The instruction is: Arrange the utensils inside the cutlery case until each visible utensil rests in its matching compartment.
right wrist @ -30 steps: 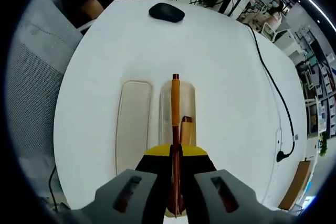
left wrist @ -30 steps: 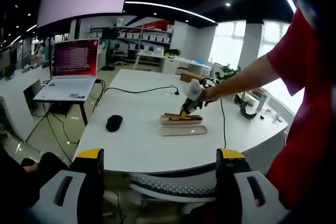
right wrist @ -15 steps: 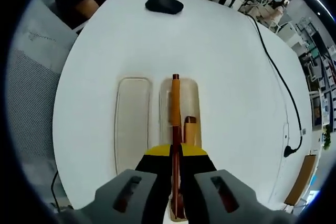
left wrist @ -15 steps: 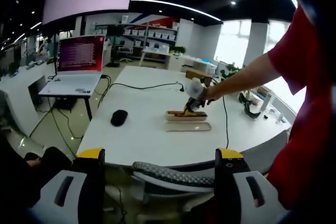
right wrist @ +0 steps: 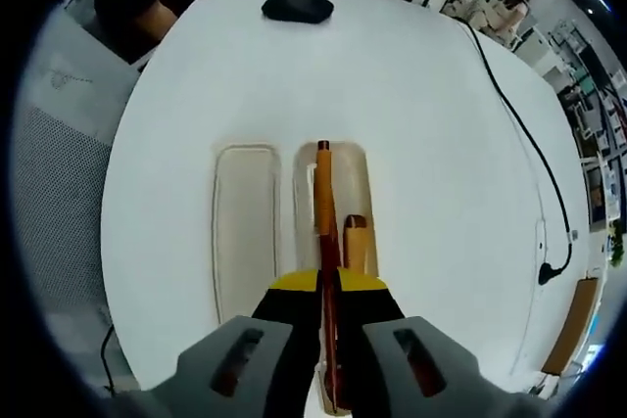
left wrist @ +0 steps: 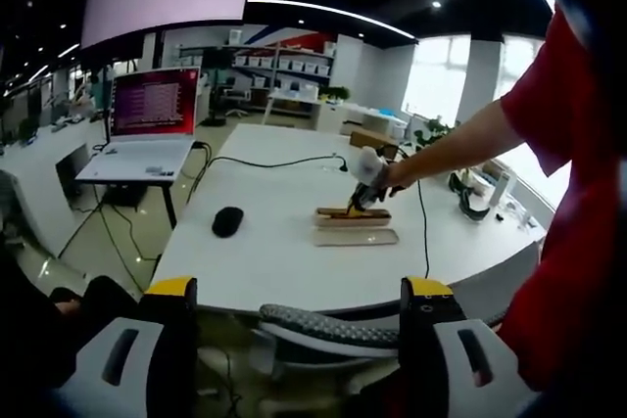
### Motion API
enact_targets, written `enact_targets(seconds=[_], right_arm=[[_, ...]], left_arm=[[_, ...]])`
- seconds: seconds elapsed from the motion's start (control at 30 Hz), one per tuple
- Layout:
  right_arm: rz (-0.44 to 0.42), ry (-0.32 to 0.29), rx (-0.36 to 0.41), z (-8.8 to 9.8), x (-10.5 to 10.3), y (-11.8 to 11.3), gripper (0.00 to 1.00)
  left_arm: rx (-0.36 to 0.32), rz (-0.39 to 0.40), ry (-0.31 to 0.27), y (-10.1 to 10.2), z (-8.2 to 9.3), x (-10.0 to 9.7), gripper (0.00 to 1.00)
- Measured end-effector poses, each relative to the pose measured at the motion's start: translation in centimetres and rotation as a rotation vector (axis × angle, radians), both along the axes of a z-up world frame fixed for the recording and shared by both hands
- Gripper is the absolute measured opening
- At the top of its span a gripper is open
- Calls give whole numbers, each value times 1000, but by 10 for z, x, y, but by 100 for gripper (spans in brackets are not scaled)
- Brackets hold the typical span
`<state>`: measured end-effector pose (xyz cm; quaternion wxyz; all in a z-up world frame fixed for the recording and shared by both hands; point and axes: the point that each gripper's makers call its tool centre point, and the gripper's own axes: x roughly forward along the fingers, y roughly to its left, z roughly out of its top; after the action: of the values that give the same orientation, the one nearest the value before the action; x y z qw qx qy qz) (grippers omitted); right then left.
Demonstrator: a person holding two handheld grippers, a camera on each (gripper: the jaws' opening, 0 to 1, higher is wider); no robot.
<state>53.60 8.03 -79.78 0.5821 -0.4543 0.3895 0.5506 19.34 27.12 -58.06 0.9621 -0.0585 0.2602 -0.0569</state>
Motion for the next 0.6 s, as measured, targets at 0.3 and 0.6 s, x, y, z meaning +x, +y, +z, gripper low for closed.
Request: enact_targets(seconds=[0.3,0.6], right_arm=[[-39,29,19,3,-3,-4,0],[-183,34,103,8,22,-7,4]], left_arm=[[-25,3,-8,5,-3,-1,87],[-39,-9,-38,12,4,6,88]])
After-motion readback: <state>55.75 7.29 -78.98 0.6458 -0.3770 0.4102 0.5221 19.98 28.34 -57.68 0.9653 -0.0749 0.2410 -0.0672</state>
